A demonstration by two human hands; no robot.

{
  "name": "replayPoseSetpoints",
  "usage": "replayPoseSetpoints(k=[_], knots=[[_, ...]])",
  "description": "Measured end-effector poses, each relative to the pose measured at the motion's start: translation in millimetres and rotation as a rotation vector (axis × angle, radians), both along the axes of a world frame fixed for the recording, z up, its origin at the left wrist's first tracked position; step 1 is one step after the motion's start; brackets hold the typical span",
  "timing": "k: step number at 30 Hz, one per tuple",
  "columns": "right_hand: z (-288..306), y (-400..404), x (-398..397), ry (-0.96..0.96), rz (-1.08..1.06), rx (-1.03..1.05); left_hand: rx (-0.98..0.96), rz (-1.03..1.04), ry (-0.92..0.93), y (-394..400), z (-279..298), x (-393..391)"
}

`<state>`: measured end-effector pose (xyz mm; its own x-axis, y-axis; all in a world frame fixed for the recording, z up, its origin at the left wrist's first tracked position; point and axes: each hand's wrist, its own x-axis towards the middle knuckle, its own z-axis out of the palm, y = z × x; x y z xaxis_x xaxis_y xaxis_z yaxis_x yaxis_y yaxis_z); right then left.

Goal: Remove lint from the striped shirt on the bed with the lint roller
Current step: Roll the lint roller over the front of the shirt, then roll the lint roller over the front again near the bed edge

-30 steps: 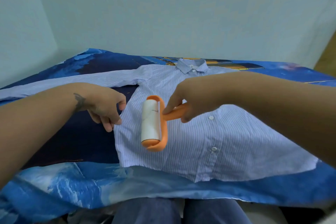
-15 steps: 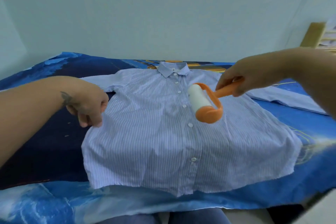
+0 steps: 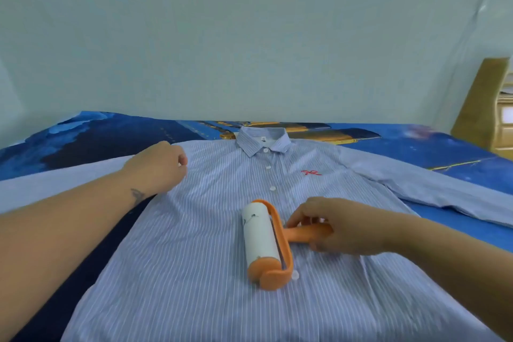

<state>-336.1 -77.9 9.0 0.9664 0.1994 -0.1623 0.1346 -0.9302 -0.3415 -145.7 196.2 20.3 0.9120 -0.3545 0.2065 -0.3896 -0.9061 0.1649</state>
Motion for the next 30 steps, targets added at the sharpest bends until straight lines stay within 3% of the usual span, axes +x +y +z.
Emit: replayPoseSetpoints(k=[4, 9, 19, 24, 30], knots=[[29.1, -22.9, 33.1, 0.097, 0.002, 0.072, 0.008, 0.042, 0.067, -12.4, 3.6, 44.9], [38.1, -63.5, 122.6, -0.191, -0.309, 0.203, -0.081, 0.040, 0.121, -38.9, -0.6, 94.5], [-13.5, -96.9, 262.5, -0.284, -0.641, 0.106, -0.118, 0.110, 0.135, -79.4, -32.5, 168.8], [-23.2, -114.6, 283.9, -0.271, -0.644, 0.018, -0.213, 0.082, 0.209, -79.4, -42.5, 192.2], [-29.1, -132.6, 287.5, -0.223, -0.565, -0.118, -0.028, -0.023, 0.142, -65.0, -47.4, 206.1]])
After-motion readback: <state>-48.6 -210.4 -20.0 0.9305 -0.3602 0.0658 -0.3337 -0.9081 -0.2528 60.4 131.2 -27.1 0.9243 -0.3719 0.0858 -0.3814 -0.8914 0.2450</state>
